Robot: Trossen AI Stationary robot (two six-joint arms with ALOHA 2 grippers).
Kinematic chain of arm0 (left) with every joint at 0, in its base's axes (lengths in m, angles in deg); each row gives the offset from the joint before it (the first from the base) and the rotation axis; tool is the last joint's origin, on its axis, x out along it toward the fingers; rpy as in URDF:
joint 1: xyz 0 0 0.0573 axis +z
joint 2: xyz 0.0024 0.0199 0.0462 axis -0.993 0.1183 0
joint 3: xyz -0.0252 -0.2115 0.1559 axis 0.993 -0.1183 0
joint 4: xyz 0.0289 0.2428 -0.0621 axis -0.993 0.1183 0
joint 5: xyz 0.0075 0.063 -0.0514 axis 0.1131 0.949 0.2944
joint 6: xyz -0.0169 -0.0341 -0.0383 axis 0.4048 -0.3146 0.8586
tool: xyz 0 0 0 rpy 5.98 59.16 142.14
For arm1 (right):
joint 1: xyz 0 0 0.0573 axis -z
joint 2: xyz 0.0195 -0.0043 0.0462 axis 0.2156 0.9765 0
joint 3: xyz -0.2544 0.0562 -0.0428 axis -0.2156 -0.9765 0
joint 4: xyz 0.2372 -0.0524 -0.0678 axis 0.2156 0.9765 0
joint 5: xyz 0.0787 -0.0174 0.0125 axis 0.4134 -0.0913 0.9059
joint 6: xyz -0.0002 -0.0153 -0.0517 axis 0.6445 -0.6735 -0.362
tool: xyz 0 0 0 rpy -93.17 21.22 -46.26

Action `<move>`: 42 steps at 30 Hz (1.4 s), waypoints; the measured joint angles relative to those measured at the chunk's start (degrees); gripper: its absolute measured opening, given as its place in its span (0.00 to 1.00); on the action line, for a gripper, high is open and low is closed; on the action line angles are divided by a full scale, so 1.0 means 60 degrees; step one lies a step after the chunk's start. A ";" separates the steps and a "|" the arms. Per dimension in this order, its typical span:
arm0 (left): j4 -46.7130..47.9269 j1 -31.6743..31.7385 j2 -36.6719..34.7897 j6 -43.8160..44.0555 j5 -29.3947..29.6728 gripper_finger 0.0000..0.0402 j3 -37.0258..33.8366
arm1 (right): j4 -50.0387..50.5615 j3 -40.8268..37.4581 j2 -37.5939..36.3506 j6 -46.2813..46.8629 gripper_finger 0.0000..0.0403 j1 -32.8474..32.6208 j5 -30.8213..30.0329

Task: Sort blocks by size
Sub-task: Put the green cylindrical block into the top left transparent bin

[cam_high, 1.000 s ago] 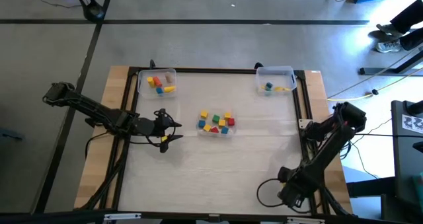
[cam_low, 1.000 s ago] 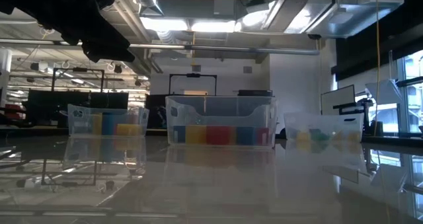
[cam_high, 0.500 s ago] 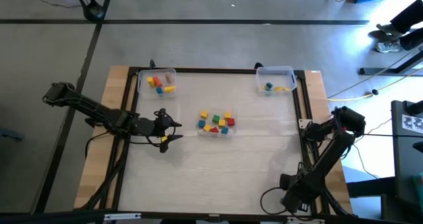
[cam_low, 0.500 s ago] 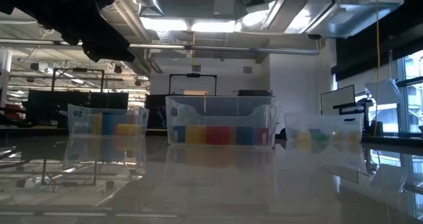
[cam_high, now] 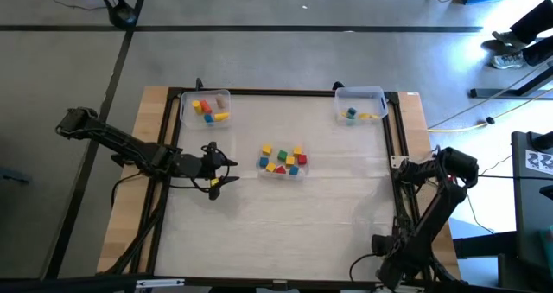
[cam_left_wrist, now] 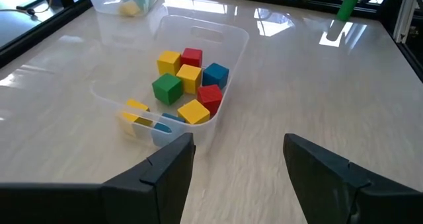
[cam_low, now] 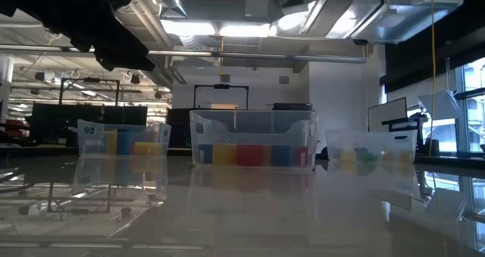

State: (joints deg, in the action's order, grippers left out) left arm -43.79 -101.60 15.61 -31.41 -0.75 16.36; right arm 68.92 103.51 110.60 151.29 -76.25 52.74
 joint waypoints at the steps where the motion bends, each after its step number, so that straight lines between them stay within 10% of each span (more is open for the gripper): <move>1: 0.0000 0.0000 0.0000 0.0000 0.0000 0.55 0.0000 | -0.0016 0.0000 0.0046 -0.0002 0.64 0.0002 -0.0009; 9: 0.0013 0.0000 0.0000 0.0000 0.0000 0.55 0.0000 | -0.0016 0.0011 0.0204 -0.0012 0.33 0.0066 0.0126; 17: -0.0018 0.0000 0.0000 0.0013 0.0000 0.55 0.0000 | 0.0011 0.0395 0.0009 0.0009 0.32 0.0870 -0.0193; 31: -0.0228 0.0011 -0.0004 0.0449 0.0000 0.55 0.0000 | 0.0456 0.3374 -0.0819 -0.2343 0.32 0.3705 -0.7664; 42: -0.2956 -0.0421 0.0444 -0.1210 -0.1432 0.55 0.0000 | -0.5239 0.2351 -0.0783 -0.8636 0.32 0.6060 -0.8816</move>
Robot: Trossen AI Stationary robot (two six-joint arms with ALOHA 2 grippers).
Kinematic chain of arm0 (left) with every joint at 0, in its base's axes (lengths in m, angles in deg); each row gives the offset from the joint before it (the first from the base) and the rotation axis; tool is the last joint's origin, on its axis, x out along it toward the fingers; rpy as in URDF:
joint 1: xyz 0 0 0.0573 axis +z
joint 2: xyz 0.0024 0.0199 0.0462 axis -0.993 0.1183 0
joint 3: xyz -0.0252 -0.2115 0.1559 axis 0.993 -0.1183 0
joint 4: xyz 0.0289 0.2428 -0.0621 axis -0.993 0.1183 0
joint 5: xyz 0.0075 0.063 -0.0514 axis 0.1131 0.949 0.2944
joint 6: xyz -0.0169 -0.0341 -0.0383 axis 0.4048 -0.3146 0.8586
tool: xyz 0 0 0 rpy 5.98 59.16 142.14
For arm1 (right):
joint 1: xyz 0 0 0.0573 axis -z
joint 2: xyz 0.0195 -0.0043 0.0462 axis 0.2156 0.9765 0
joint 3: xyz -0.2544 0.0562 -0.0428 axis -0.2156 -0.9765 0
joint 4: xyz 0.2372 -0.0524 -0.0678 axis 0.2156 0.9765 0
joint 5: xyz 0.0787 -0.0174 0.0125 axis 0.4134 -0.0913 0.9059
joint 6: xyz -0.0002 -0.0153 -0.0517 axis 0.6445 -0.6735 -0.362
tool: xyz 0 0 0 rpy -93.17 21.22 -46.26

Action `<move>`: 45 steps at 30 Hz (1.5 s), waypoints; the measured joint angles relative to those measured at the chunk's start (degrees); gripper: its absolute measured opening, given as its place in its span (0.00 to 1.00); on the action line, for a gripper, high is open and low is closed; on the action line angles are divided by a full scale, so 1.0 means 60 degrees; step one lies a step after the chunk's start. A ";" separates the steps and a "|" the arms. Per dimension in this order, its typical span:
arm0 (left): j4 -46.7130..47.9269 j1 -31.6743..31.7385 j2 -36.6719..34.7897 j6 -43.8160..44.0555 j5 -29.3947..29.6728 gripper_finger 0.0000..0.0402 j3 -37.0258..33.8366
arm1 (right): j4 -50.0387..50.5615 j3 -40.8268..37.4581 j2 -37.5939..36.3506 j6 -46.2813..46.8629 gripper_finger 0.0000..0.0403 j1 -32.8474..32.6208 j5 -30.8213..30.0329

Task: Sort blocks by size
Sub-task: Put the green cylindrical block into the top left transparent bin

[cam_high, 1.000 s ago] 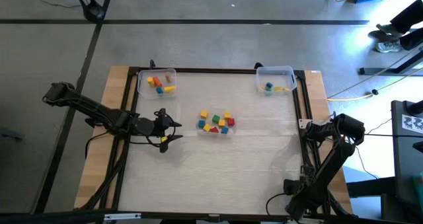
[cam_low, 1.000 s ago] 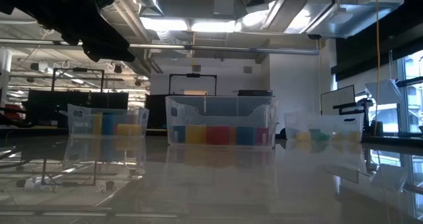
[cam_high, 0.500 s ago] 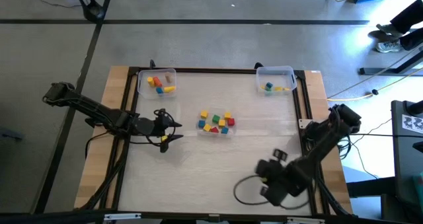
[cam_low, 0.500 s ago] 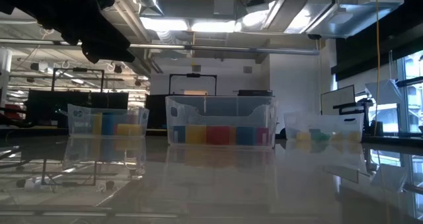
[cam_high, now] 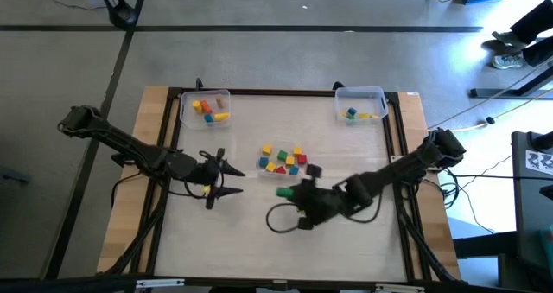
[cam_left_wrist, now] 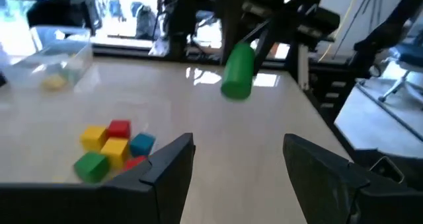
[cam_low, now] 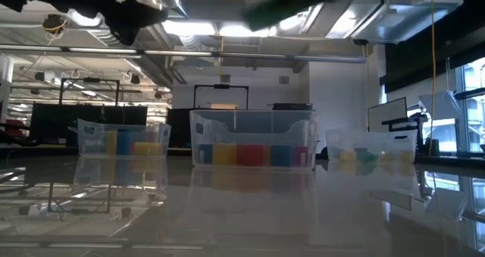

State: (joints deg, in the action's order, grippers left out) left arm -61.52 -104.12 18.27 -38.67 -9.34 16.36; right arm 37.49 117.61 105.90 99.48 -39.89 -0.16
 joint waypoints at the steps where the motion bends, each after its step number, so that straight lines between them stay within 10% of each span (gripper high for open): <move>1: -0.0252 -0.0059 0.0122 -0.0095 -0.0005 0.55 0.0000 | -0.0836 -0.0205 0.0000 -0.0469 0.32 0.0165 0.0113; 7: -0.1659 -0.0290 0.1093 -0.0724 -0.0006 0.55 0.0000 | -0.4177 -0.1018 0.0056 -0.2136 0.32 0.0815 0.0932; 28: -0.3423 -0.0293 0.2776 -0.0877 -0.0036 0.55 0.0353 | -0.6630 -0.1069 0.0768 -0.2919 0.32 0.0910 0.1068; 38: -0.3577 -0.0292 0.2769 -0.1045 -0.0021 0.29 0.0357 | -0.6770 -0.1069 0.0987 -0.3066 0.32 0.0907 0.0813; 45: -0.3379 -0.0275 0.2773 -0.1092 -0.0029 0.29 0.0353 | -0.7431 -0.1066 0.0994 -0.3316 0.56 0.0910 0.0915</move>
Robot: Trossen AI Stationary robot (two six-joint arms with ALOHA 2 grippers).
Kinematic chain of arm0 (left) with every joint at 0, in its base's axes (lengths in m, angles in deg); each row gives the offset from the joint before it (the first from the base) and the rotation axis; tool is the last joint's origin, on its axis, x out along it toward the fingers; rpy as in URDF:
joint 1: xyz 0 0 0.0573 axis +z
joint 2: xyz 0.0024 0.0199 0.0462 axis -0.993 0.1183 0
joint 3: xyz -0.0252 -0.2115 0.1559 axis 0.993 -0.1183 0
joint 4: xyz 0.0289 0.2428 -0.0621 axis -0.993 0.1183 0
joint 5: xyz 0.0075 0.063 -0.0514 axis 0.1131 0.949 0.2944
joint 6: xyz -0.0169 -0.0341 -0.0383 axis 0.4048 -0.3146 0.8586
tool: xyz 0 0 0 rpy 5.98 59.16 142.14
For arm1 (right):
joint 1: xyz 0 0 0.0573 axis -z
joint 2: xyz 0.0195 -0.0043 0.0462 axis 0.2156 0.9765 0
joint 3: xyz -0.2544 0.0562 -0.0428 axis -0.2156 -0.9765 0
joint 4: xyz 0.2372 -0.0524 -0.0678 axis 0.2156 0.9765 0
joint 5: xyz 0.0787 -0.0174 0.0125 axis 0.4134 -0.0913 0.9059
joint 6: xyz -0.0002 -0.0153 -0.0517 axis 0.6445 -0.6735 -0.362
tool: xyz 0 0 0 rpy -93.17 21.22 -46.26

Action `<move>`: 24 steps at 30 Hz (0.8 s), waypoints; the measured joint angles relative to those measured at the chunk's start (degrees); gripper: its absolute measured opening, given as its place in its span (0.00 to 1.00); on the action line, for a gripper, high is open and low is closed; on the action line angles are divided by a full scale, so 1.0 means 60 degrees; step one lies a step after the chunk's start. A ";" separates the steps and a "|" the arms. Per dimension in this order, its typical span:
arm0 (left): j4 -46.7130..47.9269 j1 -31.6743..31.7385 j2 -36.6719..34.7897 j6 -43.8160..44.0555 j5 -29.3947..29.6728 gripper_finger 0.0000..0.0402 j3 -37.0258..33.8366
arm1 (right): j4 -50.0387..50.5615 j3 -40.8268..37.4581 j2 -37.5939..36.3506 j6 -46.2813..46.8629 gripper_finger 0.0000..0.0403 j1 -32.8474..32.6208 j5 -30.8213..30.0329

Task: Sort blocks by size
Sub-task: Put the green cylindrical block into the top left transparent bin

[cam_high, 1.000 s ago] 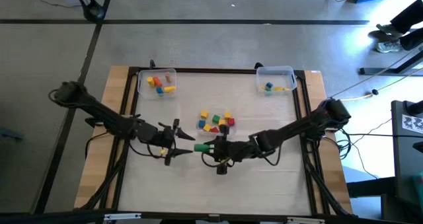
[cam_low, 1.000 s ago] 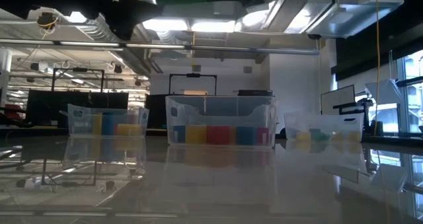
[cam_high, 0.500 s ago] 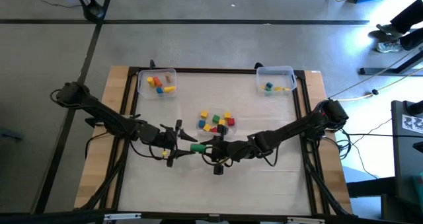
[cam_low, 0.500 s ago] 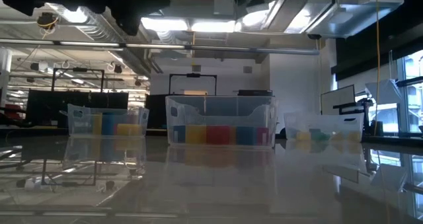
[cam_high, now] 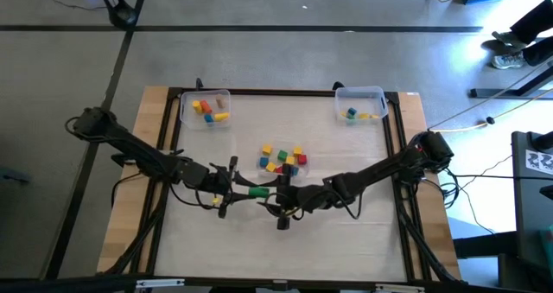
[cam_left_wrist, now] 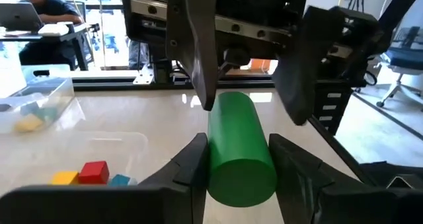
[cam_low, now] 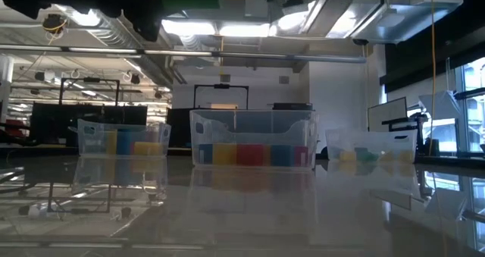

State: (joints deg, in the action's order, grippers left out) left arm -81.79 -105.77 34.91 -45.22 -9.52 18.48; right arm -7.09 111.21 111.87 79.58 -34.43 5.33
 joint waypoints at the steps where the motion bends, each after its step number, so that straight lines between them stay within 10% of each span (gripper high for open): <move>1: 0.0025 0.0000 -0.0047 -0.0032 0.0014 0.29 0.0000 | 0.0002 0.0001 0.0000 -0.0077 0.59 0.0000 0.0000; 8: 0.1726 0.0056 -0.1450 -0.0208 0.1388 0.29 0.0004 | 0.0863 0.0142 -0.0709 -0.0078 0.72 -0.0282 -0.0354; 16: 0.5825 0.1396 -0.3890 0.0007 0.6967 0.30 0.0004 | 0.1586 0.0165 -0.1207 0.0027 0.72 -0.0899 -0.1429; 24: 0.7261 0.4762 -0.4083 0.1051 0.5963 0.31 0.0000 | 0.2682 0.0158 -0.0856 0.0942 0.71 -0.0689 -0.1772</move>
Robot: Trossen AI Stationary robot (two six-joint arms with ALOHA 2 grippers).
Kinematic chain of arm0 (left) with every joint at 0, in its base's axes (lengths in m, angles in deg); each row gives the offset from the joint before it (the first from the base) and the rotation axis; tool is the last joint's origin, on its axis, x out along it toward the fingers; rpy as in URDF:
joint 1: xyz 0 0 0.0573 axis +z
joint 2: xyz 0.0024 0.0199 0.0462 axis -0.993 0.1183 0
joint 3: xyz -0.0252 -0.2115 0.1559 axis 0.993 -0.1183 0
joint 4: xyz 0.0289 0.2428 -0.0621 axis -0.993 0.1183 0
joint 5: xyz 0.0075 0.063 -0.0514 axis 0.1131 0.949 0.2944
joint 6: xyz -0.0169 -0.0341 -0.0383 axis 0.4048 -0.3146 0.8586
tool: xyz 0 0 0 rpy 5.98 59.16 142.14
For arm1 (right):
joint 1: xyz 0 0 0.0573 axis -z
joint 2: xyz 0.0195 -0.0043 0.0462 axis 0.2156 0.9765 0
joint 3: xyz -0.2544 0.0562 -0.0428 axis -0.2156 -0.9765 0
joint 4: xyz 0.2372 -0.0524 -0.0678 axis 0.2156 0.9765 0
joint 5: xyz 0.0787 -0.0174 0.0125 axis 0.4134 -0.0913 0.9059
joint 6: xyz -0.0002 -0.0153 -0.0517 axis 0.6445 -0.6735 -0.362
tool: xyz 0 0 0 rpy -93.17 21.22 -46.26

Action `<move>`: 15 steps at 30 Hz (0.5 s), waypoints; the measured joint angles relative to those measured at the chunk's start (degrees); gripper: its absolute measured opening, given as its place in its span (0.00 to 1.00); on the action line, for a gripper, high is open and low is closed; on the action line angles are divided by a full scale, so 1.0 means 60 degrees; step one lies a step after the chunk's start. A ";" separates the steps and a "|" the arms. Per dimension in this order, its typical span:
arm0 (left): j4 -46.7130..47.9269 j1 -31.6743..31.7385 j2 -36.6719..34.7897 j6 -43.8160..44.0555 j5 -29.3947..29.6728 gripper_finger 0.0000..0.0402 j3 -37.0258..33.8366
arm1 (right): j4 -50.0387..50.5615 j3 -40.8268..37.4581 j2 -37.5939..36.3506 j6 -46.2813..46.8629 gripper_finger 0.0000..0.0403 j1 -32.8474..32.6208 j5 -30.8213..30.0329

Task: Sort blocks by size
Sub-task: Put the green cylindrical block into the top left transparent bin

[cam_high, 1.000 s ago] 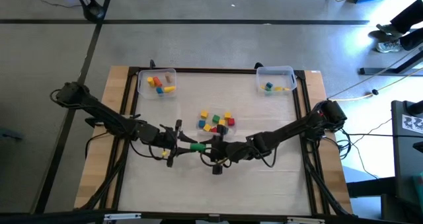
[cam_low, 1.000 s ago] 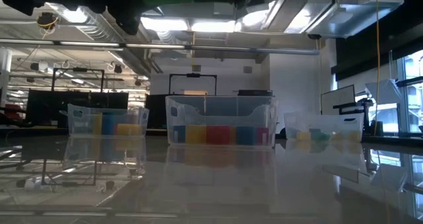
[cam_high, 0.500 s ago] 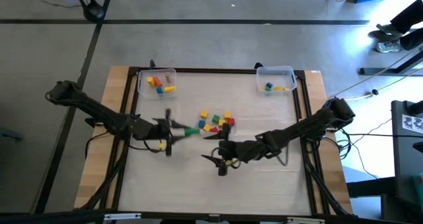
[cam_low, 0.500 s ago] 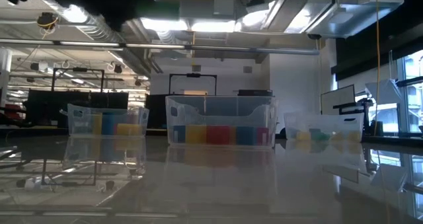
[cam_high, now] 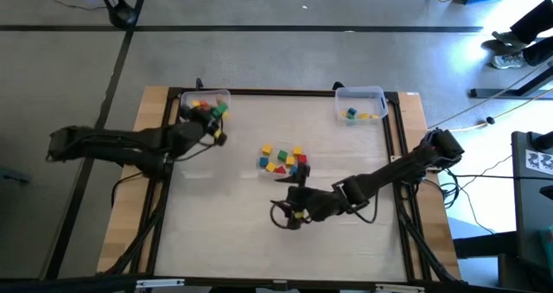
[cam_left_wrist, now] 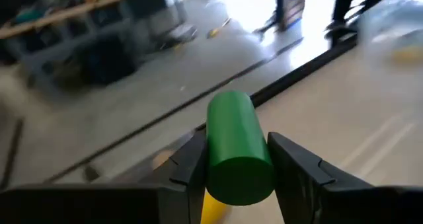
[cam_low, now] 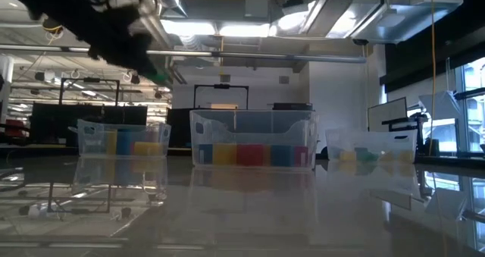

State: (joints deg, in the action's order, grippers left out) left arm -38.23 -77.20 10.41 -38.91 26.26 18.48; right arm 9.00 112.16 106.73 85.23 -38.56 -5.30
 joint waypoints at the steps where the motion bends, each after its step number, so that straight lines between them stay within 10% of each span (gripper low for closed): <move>1: 0.0094 0.0426 0.0107 0.0065 -0.0188 0.31 0.0000 | 0.0077 -0.0003 0.0049 0.0025 0.71 0.0072 -0.0004; 15: -0.0034 0.4977 0.2438 0.0690 -0.3575 0.31 0.0000 | 0.0347 -0.0004 0.0743 0.0122 0.71 0.0558 0.0085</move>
State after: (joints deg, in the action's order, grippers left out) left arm -38.43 -47.34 25.04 -34.78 4.82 18.48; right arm 11.08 112.14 111.19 85.96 -35.21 -4.79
